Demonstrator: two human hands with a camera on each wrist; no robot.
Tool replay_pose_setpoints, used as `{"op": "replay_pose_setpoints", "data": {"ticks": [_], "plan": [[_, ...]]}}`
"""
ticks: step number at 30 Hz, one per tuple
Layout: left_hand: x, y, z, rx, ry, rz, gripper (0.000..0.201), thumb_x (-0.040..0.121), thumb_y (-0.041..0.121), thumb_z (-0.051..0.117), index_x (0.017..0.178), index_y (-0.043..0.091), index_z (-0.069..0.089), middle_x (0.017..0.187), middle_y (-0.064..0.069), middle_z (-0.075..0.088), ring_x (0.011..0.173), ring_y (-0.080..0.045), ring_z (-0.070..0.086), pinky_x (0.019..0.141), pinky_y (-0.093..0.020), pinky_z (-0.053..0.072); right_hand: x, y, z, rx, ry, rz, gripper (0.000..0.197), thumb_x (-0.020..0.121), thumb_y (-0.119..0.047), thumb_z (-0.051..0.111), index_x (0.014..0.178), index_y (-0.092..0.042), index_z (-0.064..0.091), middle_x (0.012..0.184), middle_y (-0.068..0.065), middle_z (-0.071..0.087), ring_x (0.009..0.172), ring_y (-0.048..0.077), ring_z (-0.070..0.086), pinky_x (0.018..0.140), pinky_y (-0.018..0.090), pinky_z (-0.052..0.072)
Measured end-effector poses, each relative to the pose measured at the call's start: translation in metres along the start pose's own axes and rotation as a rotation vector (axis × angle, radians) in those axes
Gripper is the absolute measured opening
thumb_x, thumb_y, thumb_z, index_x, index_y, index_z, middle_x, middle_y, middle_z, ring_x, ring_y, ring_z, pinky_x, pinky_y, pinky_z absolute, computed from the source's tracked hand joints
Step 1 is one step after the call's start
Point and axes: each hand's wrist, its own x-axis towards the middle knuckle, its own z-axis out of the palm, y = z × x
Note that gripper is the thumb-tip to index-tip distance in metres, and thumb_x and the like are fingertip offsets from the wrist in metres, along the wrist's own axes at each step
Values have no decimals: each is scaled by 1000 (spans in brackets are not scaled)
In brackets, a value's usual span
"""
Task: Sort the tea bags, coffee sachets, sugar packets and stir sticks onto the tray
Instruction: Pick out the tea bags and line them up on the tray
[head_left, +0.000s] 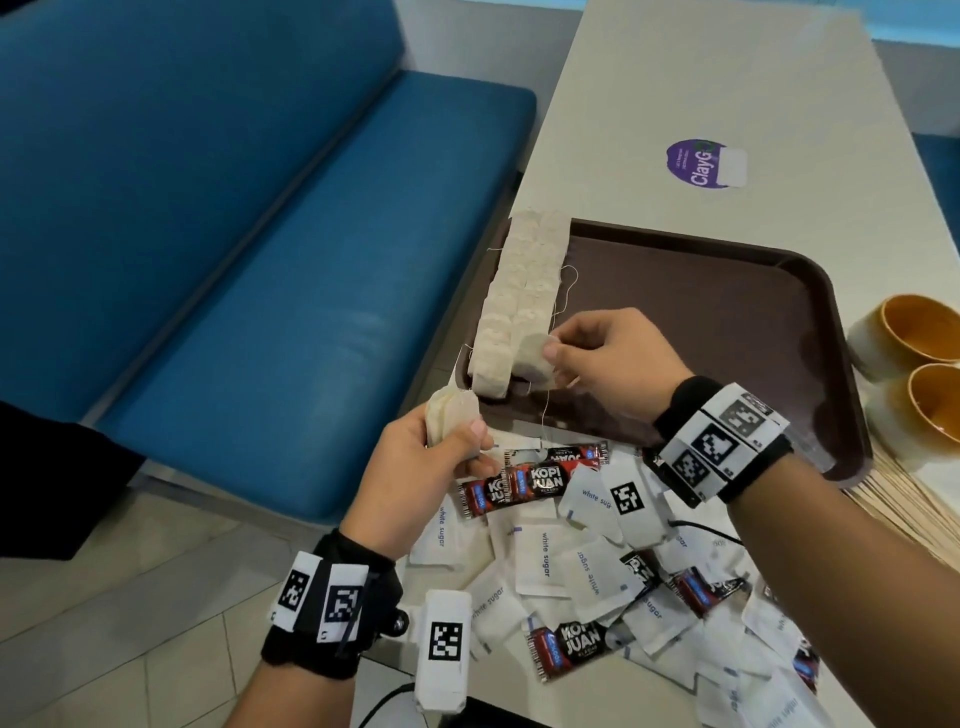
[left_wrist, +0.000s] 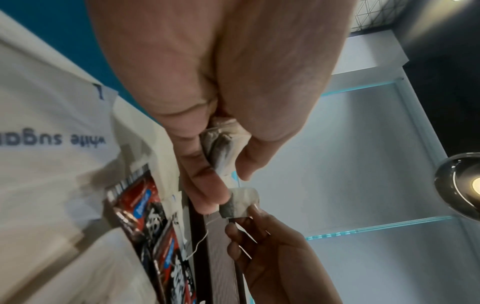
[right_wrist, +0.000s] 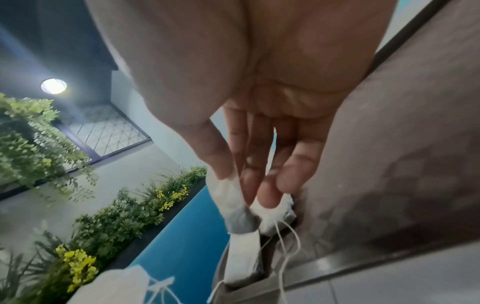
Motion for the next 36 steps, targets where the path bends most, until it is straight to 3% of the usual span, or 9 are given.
{"op": "replay_pose_setpoints", "data": {"ticks": [2, 7, 11, 17, 21, 24, 27, 31, 36], "plan": [[-2, -2, -1, 15, 3, -8, 16, 98, 15, 66, 108, 2, 67, 90, -9, 77, 74, -23, 72, 85, -43, 60, 3, -2, 4, 19, -78, 54, 13, 97, -24, 70, 94, -12, 74, 85, 15, 77, 72, 25, 72, 75, 38, 61], [-3, -4, -3, 15, 5, -14, 14, 99, 14, 66, 108, 3, 67, 92, -9, 77, 75, -23, 73, 85, -43, 60, 21, 8, 13, -175, -21, 135, 9, 94, -26, 73, 90, -17, 74, 76, 8, 77, 76, 27, 76, 75, 42, 65], [-1, -4, -3, -21, 20, -33, 14, 97, 13, 67, 109, 5, 67, 88, -8, 77, 77, -23, 74, 84, -43, 60, 27, 7, 17, -114, 20, 175, 9, 92, -17, 77, 89, -11, 72, 75, 8, 76, 70, 23, 76, 70, 35, 65], [2, -7, -5, -92, 31, -67, 21, 96, -7, 54, 105, 6, 69, 101, -17, 76, 92, -37, 76, 90, -48, 58, 33, 1, 22, -37, 30, 206, 12, 89, -11, 79, 91, -5, 69, 76, 11, 75, 61, 18, 73, 68, 36, 65], [3, -4, -3, -126, 12, -66, 31, 97, -12, 46, 114, 4, 65, 107, -19, 73, 94, -37, 75, 87, -43, 59, 31, 2, 18, -79, 118, 174, 23, 85, -23, 84, 95, -12, 66, 86, 5, 75, 74, 26, 76, 73, 42, 65], [5, -4, -2, -138, -30, -51, 37, 99, -9, 51, 127, 13, 59, 111, -15, 76, 101, -37, 75, 92, -42, 58, 23, 0, 13, -131, 168, 86, 20, 85, -35, 81, 92, -23, 67, 92, -2, 71, 83, 20, 71, 81, 43, 62], [7, -1, 2, -161, -93, -34, 33, 100, -6, 54, 129, 10, 58, 112, -16, 76, 104, -39, 73, 95, -43, 58, 6, -5, 16, 14, 65, 22, 14, 84, -37, 80, 89, -26, 72, 88, 0, 74, 76, 17, 70, 76, 41, 61], [8, 7, 7, -187, -144, -19, 28, 100, -2, 56, 127, 2, 61, 113, -18, 75, 103, -41, 73, 93, -39, 60, -15, -16, 17, -1, -151, -47, 21, 89, -35, 78, 106, -23, 73, 91, -1, 74, 65, 8, 67, 64, 25, 54], [9, 12, 10, -182, -122, 7, 30, 98, 5, 62, 127, -1, 62, 112, -19, 75, 98, -41, 74, 89, -38, 62, -22, -12, 16, -80, -164, -101, 10, 93, -27, 75, 98, -18, 72, 79, -5, 72, 62, 2, 66, 66, 22, 52]]}}
